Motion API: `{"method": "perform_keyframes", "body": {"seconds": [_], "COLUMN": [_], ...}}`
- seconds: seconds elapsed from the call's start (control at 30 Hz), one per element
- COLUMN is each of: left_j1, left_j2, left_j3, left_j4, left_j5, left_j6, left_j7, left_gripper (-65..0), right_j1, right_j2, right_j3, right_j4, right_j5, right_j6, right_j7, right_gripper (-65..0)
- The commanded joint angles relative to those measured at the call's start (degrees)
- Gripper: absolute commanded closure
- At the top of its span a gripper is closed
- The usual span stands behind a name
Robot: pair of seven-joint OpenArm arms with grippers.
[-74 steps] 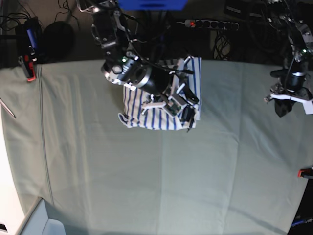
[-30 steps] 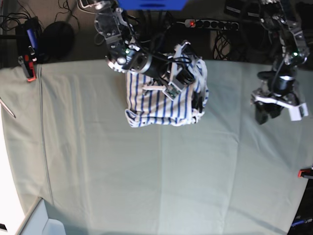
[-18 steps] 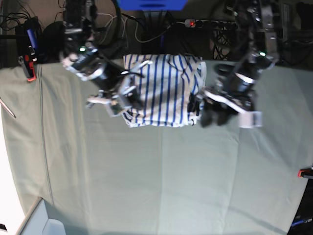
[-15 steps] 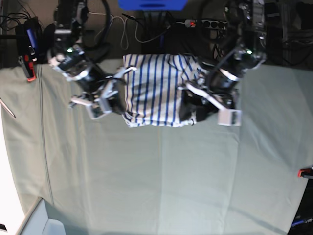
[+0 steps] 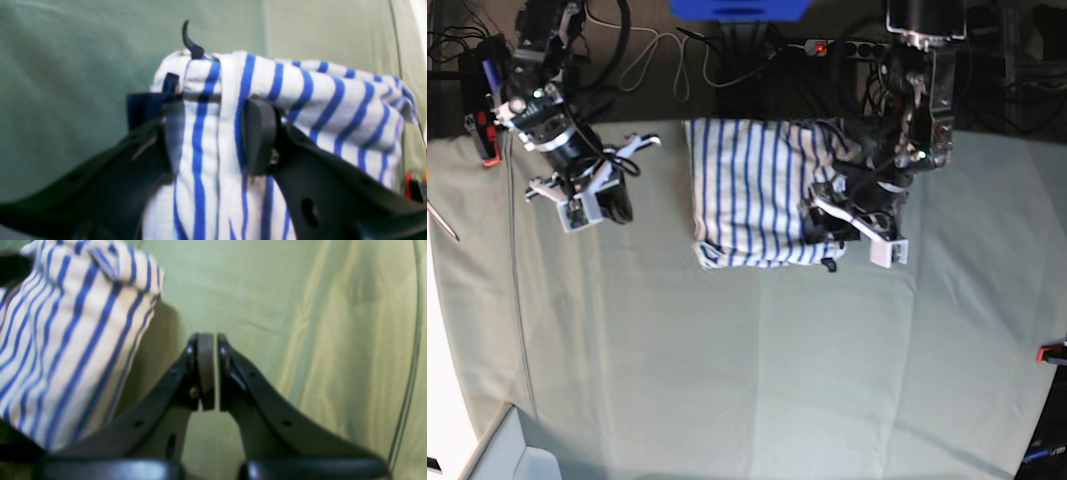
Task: Layout the t-shirt on the table in an organized manner, then fold the t-shirt properly
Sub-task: 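Press and tuck the folded bundle edges with both grippers, then grip the bundle sides with both grippers and square the stack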
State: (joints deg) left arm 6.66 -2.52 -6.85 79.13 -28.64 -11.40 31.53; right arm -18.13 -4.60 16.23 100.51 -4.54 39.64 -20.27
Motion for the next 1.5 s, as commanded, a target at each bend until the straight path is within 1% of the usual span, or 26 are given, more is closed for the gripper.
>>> {"method": "perform_keyframes", "body": {"seconds": [0.0, 0.1, 0.17, 0.37, 0.5, 0.63, 0.67, 0.7, 0.83, 0.9, 1.07, 1.1, 1.23, 1.3, 1.37, 1.4, 1.47], "left_j1": [-1.25, -1.07, -0.63, 2.18, 2.8, 3.23, 3.67, 3.85, 3.85, 3.85, 3.94, 3.94, 3.5, 3.5, 3.67, 3.76, 4.03], "left_j2": [-0.16, -0.07, 0.02, 0.19, 0.28, 0.28, 0.81, 1.43, 1.78, 1.78, 1.6, 1.6, 1.69, 1.69, 1.69, 1.69, 1.78], "left_j3": [-0.93, -1.28, -1.19, -1.19, -1.19, -1.19, -1.19, -1.19, -1.19, -1.19, -1.19, -1.19, -1.19, -1.19, -1.19, -1.19, -1.1], "left_j4": [0.03, -0.67, -0.5, -0.5, -0.5, 1.61, 2.41, 3.2, 3.28, 3.02, 2.67, 2.05, 0.21, 0.21, 0.74, 1.35, 3.37], "left_j5": [-0.32, -0.32, -0.32, -0.41, -0.5, -0.5, -0.5, -0.5, -0.41, -0.41, 0.03, -0.06, -0.24, -0.24, -0.41, -0.41, -0.41], "left_j6": [0.1, 0.1, 0.1, 0.1, 0.1, 0.1, 0.1, 0.1, 0.1, 0.1, 0.1, 0.1, 0.1, 0.1, 0.1, 0.1, 0.1], "left_j7": [-1.16, -1.16, -0.98, -0.98, -0.72, -0.63, -0.63, -0.63, -0.63, -0.63, -0.63, -0.63, -0.72, -0.63, -0.63, -0.63, -0.54], "left_gripper": [-28.3, -28.3, -28.3, -28.3, -28.3, -28.3, -28.3, -28.3, -28.3, -28.3, -28.3, -28.3, -28.3, -28.3, -28.3, -28.3, -28.3], "right_j1": [0.42, 0.33, 0.5, 1.12, 3.41, 7.19, 8.15, 9.47, 14.48, 15.8, 16.24, 16.24, 17.3, 17.21, 16.5, 14.92, 11.93], "right_j2": [0.16, -0.1, -0.19, -0.19, -0.19, -0.28, -0.28, -0.28, 0.25, 1.66, 2.27, 2.8, 3.33, 3.94, 3.77, 3.77, 2.71], "right_j3": [-0.18, -0.36, -1.68, -10.82, -17.06, -20.23, -20.49, -20.49, -20.14, -18.91, -13.99, -12.93, -11.97, -11.17, -10.03, -9.5, -9.33], "right_j4": [0.9, 0.9, 0.99, 1.25, 0.19, -3.94, -5.87, -8.25, -17.74, -20.82, -25.21, -26.44, -31.28, -31.54, -28.11, -24.77, -16.95], "right_j5": [0.97, 0.97, 0.97, 0.97, 0.97, 0.97, 0.97, 1.06, 1.06, 1.06, 0.62, 0.62, 0.71, 0.89, 0.97, 0.97, 1.06], "right_j6": [0.36, 0.36, 0.36, 0.36, 0.36, 0.36, 0.36, 0.36, 0.36, 0.36, 0.36, 0.36, 0.36, 0.36, 0.36, 0.36, 0.36], "right_j7": [1.5, 1.5, 1.5, 1.5, 1.33, 1.33, 1.33, 1.5, 1.59, 1.68, 6.78, 7.39, 9.24, 9.77, 9.77, 9.77, 9.68], "right_gripper": [0.0, 0.0, 0.0, 0.0, 0.0, 0.0, 0.0, 0.0, 0.0, 0.0, 0.0, 0.0, 0.0, 0.0, 0.0, 0.0, 0.0]}}
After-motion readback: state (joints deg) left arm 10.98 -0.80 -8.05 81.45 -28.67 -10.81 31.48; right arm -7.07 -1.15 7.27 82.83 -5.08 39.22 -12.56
